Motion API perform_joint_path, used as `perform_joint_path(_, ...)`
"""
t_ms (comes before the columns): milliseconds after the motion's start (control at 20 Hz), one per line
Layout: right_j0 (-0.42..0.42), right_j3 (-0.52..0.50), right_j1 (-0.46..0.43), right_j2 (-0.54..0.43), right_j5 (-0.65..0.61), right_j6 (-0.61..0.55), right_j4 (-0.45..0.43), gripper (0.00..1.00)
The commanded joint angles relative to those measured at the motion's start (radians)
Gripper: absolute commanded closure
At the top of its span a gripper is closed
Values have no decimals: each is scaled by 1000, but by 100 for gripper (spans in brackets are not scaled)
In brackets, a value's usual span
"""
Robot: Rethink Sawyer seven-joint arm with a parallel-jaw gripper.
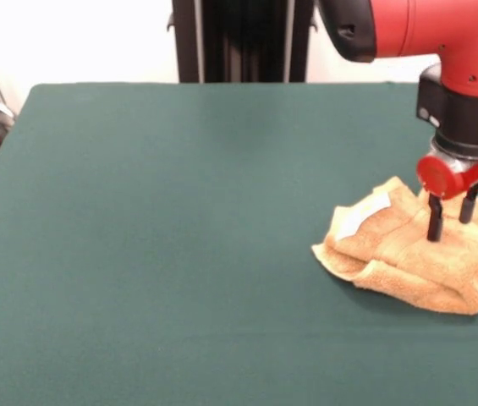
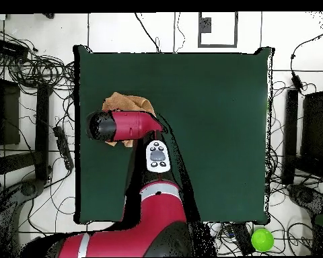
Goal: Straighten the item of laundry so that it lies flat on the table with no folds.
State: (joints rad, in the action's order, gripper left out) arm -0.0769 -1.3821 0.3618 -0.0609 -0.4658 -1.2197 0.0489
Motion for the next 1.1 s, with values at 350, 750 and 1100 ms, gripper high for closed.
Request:
perform_joint_path(350,-70,-164,-31,-6,102,-333,46,0)
perform_joint_path(750,-76,-178,-51,-1,172,-334,61,0)
perform_joint_path(1100,-71,-183,-67,-6,229,-322,68,0)
